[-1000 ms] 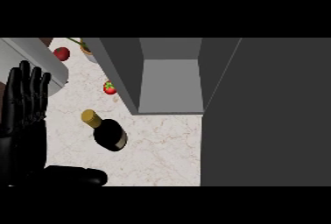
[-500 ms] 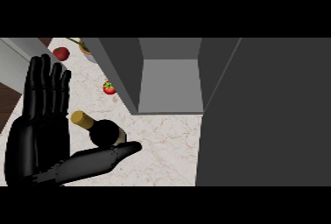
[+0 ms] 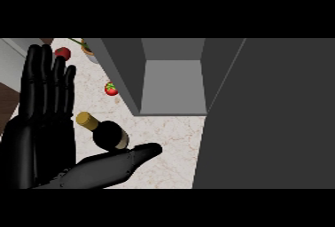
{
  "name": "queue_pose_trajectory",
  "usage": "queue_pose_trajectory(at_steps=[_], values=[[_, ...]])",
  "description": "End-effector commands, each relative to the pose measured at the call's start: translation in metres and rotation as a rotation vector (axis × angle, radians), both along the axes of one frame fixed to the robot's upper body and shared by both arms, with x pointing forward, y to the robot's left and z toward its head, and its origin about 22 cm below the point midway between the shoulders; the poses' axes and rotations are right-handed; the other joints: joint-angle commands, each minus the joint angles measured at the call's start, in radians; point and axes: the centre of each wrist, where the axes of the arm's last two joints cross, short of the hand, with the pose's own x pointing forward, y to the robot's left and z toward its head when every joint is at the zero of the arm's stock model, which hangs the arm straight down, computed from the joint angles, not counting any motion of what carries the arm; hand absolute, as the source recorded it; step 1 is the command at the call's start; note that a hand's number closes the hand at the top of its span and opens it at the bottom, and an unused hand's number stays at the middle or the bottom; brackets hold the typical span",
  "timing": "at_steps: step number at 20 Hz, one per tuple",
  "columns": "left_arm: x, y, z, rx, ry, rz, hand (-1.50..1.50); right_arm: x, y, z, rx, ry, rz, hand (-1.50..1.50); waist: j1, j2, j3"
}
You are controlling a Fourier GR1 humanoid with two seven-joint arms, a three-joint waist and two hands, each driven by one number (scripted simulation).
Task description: Pick up the wine, place it into the cabinet and close the cabinet
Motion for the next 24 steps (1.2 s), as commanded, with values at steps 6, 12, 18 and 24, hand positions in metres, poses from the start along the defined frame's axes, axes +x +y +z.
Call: queue_pose_trajectory(at_steps=[6, 12, 18, 24], values=[[-0.017, 0.0, 0.011, -0.007, 0.043, 0.036, -1.5, -0.025, 0.001, 0.031, -0.025, -0.039, -0.031, -1.5, 0.004, -0.001, -0.001], [-0.009, -0.002, 0.008, -0.003, 0.076, 0.06, -1.5, -0.028, 0.007, 0.034, 0.004, -0.038, -0.027, -1.5, -0.002, -0.001, -0.001], [-0.008, 0.015, -0.018, 0.0, 0.096, 0.079, -1.5, -0.026, 0.008, 0.033, 0.004, -0.048, -0.043, -1.5, -0.002, 0.0, -0.002], [0.011, 0.024, -0.031, -0.003, 0.11, 0.112, -1.5, -0.037, 0.012, 0.038, 0.006, -0.037, -0.035, -1.5, -0.008, -0.001, -0.002]])
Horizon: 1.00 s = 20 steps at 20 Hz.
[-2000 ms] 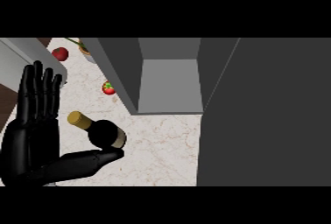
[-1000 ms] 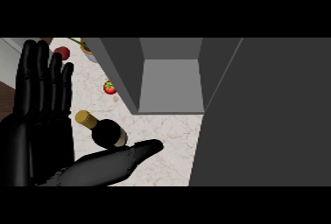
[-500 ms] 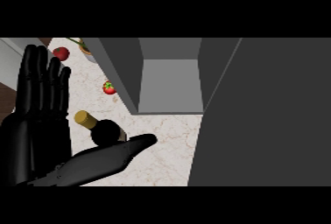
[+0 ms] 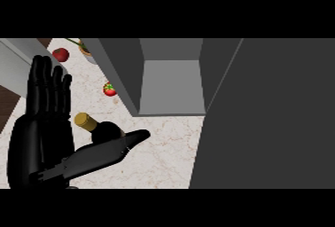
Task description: Pick up the wine, place it into the cabinet and close the cabinet
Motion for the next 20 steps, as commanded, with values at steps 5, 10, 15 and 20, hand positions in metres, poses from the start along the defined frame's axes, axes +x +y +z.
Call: queue_pose_trajectory(at_steps=[5, 10, 15, 20], values=[[0.017, 0.023, -0.02, -0.004, 0.034, 0.022, -1.5, -0.038, -0.016, 0.025, -0.027, -0.089, -0.078, -1.5, -0.005, 0.0, 0.0], [-0.008, 0.024, -0.054, -0.003, 0.048, 0.033, -1.5, -0.035, -0.013, 0.027, -0.017, -0.089, -0.078, -1.5, 0.007, -0.002, -0.001], [0.003, 0.033, -0.074, 0.006, 0.065, 0.056, -1.5, -0.039, -0.013, 0.025, -0.023, -0.1, -0.088, -1.5, 0.001, -0.002, -0.001], [-0.01, 0.051, -0.112, 0.011, 0.095, 0.105, -1.5, -0.041, -0.016, 0.026, -0.028, -0.096, -0.075, -1.5, 0.001, -0.002, -0.001]])
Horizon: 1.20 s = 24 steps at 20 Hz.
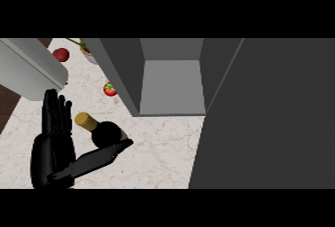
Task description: Pick up the wine, place it into the cabinet and close the cabinet
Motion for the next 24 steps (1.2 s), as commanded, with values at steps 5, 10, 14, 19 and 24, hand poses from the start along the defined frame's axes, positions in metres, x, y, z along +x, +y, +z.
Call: queue_pose_trajectory(at_steps=[5, 10, 14, 19, 24], values=[[-0.001, 0.023, -0.045, 0.001, 0.034, 0.026, -1.5, -0.031, -0.007, 0.012, 0.001, -0.103, -0.045, -1.5, 0.0, 0.001, 0.001], [-0.016, 0.025, -0.077, -0.01, 0.067, 0.02, -1.5, -0.03, -0.007, 0.021, -0.002, -0.11, -0.07, -1.5, 0.0, -0.001, 0.0], [-0.017, 0.036, -0.096, -0.019, 0.094, 0.023, -1.5, -0.035, -0.008, 0.025, -0.001, -0.098, -0.04, -1.5, -0.003, -0.001, 0.0], [-0.004, 0.044, -0.118, -0.029, 0.108, 0.038, -1.5, -0.037, -0.015, 0.027, -0.021, -0.082, -0.033, -1.5, -0.003, 0.002, 0.001], [-0.006, 0.054, -0.14, -0.011, 0.095, 0.089, -1.5, -0.032, -0.004, 0.02, -0.013, -0.081, -0.042, -1.5, -0.001, 0.001, 0.001]])
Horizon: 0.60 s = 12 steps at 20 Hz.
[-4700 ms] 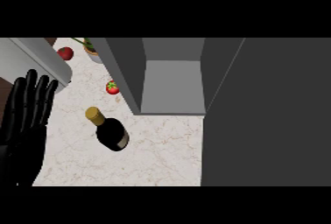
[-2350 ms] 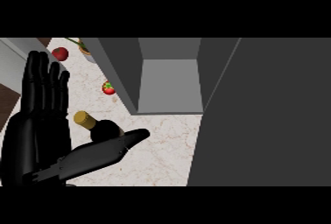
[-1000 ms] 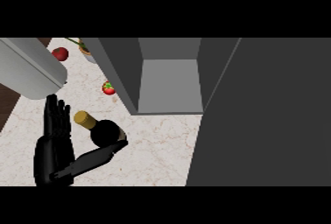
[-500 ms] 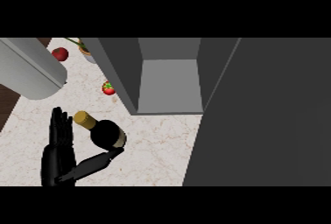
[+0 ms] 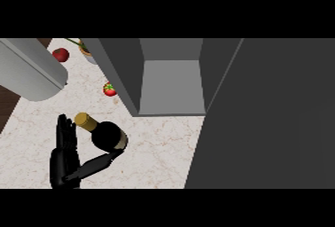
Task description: Pick up the wine, place it into the cabinet and close the cabinet
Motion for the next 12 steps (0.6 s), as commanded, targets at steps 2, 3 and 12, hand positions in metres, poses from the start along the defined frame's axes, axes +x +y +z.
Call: queue_pose_trajectory(at_steps=[2, 3, 12], values=[[0.003, 0.013, -0.025, 0.001, 0.003, 0.012, -1.5, -0.036, -0.026, 0.026, 0.002, -0.128, -0.054, -1.5, -0.006, 0.0, 0.0], [-0.008, 0.01, -0.037, 0.001, 0.003, 0.026, -1.5, -0.035, -0.021, 0.017, -0.002, -0.131, -0.055, -1.5, -0.004, 0.0, 0.001], [0.001, 0.004, -0.062, -0.142, 0.022, -0.102, -1.5, -0.026, -0.01, 0.017, 0.0, -0.098, -0.069, -1.5, 0.002, 0.0, 0.0]])
